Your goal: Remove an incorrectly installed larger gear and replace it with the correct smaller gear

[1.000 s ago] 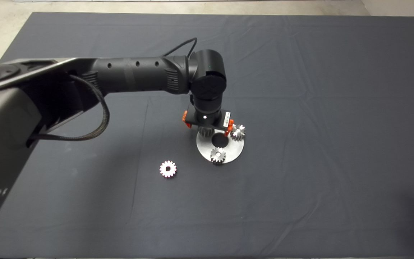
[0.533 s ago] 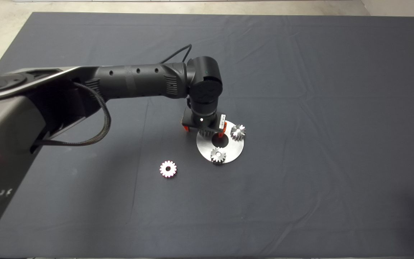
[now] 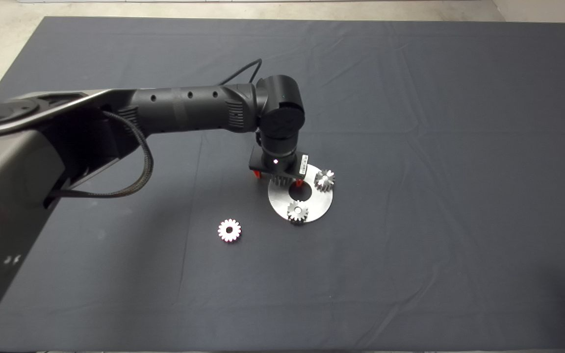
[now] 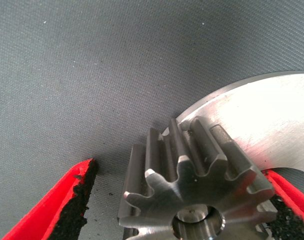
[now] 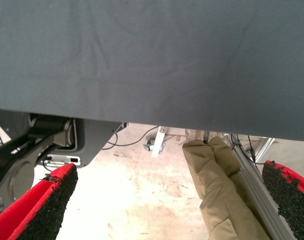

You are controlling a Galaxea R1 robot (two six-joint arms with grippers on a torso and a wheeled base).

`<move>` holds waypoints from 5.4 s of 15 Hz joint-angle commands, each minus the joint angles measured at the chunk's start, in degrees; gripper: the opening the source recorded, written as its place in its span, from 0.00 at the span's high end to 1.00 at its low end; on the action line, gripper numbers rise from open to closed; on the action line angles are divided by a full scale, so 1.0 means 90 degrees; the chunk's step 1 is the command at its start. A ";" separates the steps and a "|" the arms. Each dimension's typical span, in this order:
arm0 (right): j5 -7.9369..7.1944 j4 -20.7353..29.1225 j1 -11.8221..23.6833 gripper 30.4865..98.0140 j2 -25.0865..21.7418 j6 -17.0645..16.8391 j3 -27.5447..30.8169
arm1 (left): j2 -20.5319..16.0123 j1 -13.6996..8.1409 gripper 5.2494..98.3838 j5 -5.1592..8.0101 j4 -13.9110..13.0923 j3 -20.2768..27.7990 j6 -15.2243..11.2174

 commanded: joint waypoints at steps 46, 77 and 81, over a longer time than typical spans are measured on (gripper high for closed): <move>-0.0622 -0.0164 0.0025 0.02 0.0175 0.0257 0.0311 | 0.0060 -0.0328 0.49 0.0019 0.0146 0.0047 0.0085; -0.0622 -0.0173 0.0020 0.02 0.0316 0.0311 0.0335 | 0.0069 -0.0722 0.63 0.0201 0.0156 0.0135 0.0153; -0.0622 -0.0173 0.0020 0.02 0.0355 0.0350 0.0335 | 0.0046 -0.0977 0.65 0.0491 0.0029 0.0168 0.0153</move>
